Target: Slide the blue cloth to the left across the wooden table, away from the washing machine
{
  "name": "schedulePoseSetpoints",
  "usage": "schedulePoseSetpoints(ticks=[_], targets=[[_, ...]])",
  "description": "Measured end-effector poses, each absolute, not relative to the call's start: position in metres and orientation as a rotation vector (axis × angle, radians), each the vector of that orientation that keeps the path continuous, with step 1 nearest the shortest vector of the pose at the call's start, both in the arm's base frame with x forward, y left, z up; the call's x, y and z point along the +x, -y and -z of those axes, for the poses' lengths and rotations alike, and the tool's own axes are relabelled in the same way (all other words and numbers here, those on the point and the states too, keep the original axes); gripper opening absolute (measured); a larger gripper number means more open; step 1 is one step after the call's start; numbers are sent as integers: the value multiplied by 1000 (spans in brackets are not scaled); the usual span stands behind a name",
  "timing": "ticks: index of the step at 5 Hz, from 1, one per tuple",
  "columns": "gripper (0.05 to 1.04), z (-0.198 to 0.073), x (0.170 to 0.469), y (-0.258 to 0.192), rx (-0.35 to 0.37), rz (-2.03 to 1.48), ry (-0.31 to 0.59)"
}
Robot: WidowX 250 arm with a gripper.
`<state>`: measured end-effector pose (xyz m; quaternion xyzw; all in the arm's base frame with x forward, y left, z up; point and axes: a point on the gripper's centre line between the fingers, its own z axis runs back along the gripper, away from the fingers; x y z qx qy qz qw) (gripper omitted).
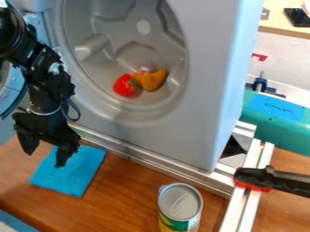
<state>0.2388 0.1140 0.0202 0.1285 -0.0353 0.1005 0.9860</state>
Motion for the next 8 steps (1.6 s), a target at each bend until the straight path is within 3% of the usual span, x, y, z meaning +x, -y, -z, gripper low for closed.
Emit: schedulePoseSetpoints(ticks=[1,3,5,6,7,8], targets=[[1001,-13,237,-112,248,-198,49],[1001,24,271,-126,193,-212,154],[1001,60,290,-134,104,-207,158],[1001,69,290,-137,104,-194,113],[1001,69,274,-146,130,-188,12],[1001,63,236,-154,194,-193,-129]])
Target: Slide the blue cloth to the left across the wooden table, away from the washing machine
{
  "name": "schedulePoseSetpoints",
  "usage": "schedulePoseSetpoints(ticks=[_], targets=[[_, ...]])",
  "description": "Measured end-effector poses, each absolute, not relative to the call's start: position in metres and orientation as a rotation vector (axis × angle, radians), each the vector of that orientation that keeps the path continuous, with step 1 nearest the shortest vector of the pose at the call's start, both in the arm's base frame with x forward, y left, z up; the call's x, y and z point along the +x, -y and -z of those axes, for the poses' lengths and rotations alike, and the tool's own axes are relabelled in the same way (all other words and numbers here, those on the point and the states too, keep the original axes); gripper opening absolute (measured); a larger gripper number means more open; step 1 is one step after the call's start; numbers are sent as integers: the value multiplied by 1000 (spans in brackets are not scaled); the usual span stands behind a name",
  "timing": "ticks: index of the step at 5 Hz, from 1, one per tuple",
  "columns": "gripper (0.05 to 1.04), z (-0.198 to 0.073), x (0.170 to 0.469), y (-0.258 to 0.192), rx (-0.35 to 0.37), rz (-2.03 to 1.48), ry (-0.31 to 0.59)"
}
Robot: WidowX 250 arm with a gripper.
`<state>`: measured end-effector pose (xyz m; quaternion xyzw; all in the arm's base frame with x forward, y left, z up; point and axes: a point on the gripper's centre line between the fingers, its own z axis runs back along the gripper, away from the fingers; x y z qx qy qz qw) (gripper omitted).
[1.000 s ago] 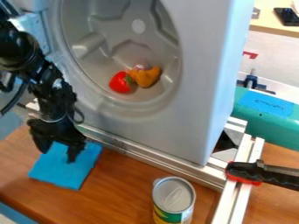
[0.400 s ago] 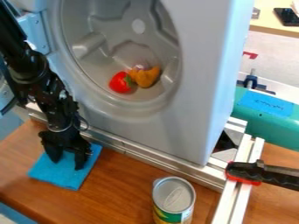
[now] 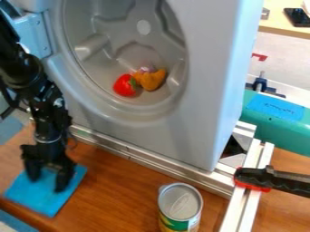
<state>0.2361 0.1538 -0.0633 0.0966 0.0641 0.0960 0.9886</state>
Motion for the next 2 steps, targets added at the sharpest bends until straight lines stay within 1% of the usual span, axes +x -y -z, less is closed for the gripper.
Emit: schedulePoseSetpoints(ticks=[1,2], targets=[[1001,59,226,-171,217,-202,-143],[1001,62,222,-186,211,-213,-151]])
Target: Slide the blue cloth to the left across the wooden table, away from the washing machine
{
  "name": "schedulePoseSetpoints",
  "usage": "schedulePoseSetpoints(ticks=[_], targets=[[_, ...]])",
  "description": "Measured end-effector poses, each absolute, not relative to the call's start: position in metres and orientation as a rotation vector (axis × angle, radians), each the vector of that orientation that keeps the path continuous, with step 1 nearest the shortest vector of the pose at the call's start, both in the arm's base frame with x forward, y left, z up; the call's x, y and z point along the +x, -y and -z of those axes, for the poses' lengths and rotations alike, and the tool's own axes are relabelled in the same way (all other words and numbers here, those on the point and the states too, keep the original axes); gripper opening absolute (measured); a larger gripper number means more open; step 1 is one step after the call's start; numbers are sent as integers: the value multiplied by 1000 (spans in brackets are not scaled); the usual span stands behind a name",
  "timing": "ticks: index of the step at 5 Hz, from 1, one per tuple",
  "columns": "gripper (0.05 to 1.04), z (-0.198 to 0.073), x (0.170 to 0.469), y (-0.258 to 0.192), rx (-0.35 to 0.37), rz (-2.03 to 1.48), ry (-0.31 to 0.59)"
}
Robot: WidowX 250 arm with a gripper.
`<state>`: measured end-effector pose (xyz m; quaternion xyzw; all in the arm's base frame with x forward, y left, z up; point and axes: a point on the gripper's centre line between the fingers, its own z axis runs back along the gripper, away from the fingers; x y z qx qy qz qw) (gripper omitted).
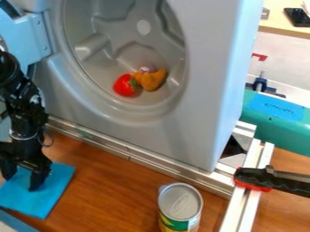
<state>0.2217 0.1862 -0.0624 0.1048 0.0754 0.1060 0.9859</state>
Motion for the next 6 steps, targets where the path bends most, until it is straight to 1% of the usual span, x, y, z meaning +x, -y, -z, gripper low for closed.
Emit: schedulePoseSetpoints(ticks=[1,2,3,4,5,6], targets=[[1001,63,225,-181,160,-199,-130],[1001,12,232,-173,132,-164,-52],[1001,-23,217,-146,73,-121,-51],[1001,-39,210,-110,55,-33,-92],[1001,-22,212,-71,28,26,-124],[1001,0,219,-25,17,72,-82]])
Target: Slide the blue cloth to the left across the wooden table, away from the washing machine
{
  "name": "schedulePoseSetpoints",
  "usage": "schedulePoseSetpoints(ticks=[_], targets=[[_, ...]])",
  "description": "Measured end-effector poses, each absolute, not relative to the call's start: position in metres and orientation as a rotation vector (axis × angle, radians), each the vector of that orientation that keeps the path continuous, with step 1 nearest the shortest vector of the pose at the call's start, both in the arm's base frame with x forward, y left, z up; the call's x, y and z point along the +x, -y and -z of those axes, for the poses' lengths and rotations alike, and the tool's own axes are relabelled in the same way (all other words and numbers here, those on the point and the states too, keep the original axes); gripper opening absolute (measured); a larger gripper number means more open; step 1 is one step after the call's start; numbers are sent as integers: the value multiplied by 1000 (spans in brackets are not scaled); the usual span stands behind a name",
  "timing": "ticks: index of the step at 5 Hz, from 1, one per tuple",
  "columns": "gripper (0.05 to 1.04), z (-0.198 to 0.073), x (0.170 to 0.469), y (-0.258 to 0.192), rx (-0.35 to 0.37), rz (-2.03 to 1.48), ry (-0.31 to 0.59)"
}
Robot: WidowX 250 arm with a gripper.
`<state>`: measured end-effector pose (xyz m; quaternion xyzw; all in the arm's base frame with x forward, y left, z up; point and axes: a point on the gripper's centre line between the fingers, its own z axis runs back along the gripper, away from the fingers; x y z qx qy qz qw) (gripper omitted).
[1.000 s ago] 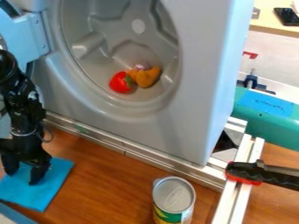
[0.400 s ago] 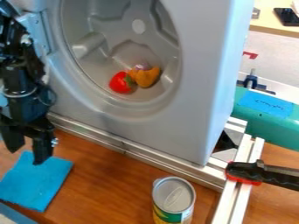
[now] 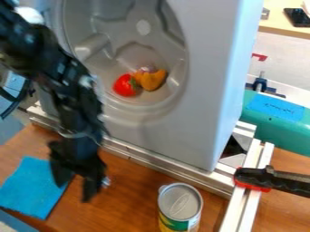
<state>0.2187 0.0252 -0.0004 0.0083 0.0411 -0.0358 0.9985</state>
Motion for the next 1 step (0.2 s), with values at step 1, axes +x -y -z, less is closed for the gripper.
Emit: schedulePoseSetpoints(ticks=[1], targets=[[1001,2,223,2,35,61,-61]])
